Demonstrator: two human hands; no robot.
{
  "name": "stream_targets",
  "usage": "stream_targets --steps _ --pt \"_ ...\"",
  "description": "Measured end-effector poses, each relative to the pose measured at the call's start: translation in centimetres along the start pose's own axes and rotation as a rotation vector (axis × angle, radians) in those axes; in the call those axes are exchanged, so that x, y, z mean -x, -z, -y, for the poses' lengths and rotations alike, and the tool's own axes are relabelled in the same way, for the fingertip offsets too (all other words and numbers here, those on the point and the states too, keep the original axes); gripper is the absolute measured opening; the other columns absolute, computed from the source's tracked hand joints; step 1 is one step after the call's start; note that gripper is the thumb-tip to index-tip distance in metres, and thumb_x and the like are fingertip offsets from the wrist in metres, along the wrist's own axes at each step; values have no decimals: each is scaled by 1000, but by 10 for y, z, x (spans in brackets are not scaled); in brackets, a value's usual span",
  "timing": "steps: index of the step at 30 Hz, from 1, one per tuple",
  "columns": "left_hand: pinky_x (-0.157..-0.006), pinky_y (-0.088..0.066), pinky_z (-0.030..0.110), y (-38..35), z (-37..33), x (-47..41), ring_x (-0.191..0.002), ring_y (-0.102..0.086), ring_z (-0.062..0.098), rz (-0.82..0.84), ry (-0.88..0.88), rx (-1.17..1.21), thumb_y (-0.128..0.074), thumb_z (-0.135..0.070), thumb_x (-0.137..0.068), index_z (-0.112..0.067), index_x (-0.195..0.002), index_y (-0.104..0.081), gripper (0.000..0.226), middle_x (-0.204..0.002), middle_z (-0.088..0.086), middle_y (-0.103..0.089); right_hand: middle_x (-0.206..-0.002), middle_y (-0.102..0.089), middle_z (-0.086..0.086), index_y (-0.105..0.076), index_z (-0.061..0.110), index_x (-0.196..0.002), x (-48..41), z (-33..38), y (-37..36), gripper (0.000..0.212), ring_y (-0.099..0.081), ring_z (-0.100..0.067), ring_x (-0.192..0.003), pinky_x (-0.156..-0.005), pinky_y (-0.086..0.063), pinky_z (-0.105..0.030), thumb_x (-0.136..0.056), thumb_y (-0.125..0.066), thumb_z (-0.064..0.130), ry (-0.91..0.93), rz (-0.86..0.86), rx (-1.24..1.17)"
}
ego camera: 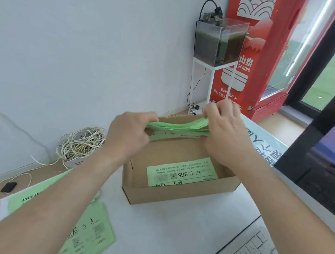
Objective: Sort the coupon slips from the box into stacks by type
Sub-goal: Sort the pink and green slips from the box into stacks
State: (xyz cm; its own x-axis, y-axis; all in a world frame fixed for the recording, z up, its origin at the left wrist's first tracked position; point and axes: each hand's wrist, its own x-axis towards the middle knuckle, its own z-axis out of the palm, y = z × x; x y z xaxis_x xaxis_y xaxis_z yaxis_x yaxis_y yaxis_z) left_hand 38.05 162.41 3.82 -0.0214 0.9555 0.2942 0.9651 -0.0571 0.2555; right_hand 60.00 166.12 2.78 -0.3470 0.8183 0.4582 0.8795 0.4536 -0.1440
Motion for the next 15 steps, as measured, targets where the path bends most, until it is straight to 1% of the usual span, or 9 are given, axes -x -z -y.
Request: stream_targets --steps 1,3,4,6,7,9,11,13,15 --pt "-63 -45 33 19 -3 9 -71 -56 24 -32 -38 -6 -63 -11 -77 -28 -89 -66 21 -69 -4 -63 -120 -43 -10 -46 20 -117 9 7 16 60 -36 -28 -108 -87 -42 -42 -65 -76 11 -17 -76 -32" --pt "-65 -47 35 52 -9 32 -70 -57 21 -34 -91 34 -64 -10 -77 -28 -86 -67 19 -67 -5 -63 -137 -37 -6 -40 30 -129 31 26 46 80 -25 -26 -128 -98 -31 -49 -62 -83 23 4 -74 -60" --pt "-64 -47 34 67 -11 45 -69 -58 18 -3 -105 75 -67 -12 -78 -28 -84 -67 18 -67 -7 -64 -139 -40 -1 -41 32 -130 42 36 59 78 -25 -23 -131 -101 -26 -49 -65 -83 27 33 -28 -63" --pt "-66 -48 31 90 -10 70 -71 -59 10 128 -84 214 -72 -14 -76 -32 -82 -68 19 -69 -11 -66 -121 -56 10 -50 33 -123 64 54 82 52 -42 -16 -119 -99 -23 -41 -78 -75 27 80 101 -50" --pt "-66 -48 30 96 -7 81 -71 -60 7 213 -52 289 -74 -14 -75 -33 -81 -67 22 -71 -13 -67 -107 -60 15 -53 33 -119 74 60 88 38 -49 -14 -105 -95 -27 -35 -85 -68 27 72 201 -60" --pt "-67 -51 30 90 5 103 -70 -63 2 398 9 381 -78 -14 -73 -35 -81 -64 26 -76 -14 -69 -97 -60 15 -52 35 -118 92 70 88 29 -51 -13 -91 -87 -42 -33 -91 -60 28 7 444 -145" --pt "-71 -55 33 59 16 128 -74 -66 3 556 78 374 -77 -18 -73 -35 -82 -61 25 -83 -15 -69 -104 -59 11 -50 38 -122 106 77 68 33 -53 -15 -96 -84 -48 -36 -92 -60 30 -32 648 -167" --pt "-71 -56 33 18 22 157 -77 -65 5 686 137 308 -70 -23 -78 -35 -88 -56 21 -92 -15 -65 -117 -61 6 -51 38 -126 118 79 30 38 -56 -19 -106 -87 -48 -36 -91 -61 29 -26 807 -86" --pt "-67 -53 28 -19 23 181 -80 -64 11 758 165 194 -62 -26 -85 -29 -104 -52 21 -101 -9 -63 -120 -63 1 -53 33 -127 129 77 -13 38 -58 -23 -112 -91 -47 -37 -90 -61 25 11 876 8"
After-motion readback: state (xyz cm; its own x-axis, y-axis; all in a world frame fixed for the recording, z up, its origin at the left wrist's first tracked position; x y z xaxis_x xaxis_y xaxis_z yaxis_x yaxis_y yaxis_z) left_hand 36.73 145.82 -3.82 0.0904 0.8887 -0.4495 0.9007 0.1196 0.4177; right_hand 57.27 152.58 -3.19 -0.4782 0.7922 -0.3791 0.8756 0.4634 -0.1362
